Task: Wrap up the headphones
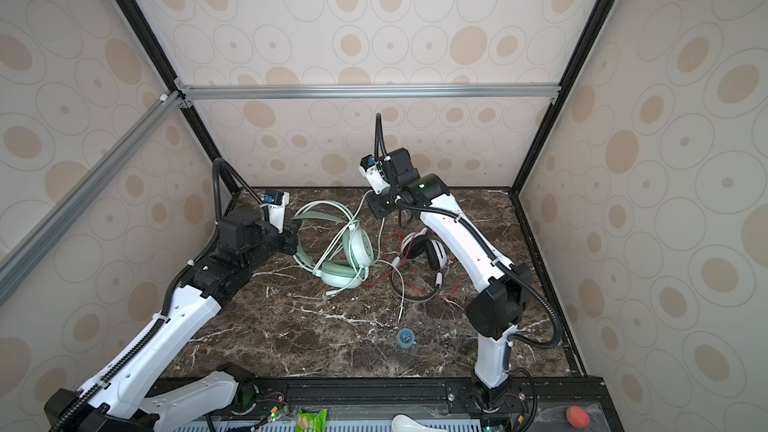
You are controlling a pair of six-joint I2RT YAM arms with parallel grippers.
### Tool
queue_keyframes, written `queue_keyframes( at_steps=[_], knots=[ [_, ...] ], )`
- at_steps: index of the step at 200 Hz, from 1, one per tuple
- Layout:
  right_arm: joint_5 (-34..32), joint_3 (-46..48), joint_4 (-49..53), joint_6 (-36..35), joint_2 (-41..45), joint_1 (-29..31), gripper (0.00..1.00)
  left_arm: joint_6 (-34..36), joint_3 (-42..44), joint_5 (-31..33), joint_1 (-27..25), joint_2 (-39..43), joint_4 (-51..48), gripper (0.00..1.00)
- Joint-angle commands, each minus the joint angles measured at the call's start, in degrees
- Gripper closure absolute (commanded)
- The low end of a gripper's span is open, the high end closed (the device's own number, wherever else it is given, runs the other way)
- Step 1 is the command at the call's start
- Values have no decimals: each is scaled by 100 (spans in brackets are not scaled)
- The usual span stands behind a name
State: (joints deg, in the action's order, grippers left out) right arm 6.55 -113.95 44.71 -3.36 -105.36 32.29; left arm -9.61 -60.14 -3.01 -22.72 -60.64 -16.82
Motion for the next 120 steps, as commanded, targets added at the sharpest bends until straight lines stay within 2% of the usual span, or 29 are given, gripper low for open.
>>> queue_keyframes(
  at_steps=[1, 87, 120],
  knots=[
    [157, 328, -747, 320, 345, -103, 86, -369, -526, -384, 4, 218, 245, 100],
    [841, 1594, -2184, 1025, 757, -212, 84, -1199, -1141, -763, 10, 171, 555, 100],
    [1096, 2232, -3020, 1420, 918, -214, 84, -1561, -1354, -974, 12, 138, 799, 100]
  ],
)
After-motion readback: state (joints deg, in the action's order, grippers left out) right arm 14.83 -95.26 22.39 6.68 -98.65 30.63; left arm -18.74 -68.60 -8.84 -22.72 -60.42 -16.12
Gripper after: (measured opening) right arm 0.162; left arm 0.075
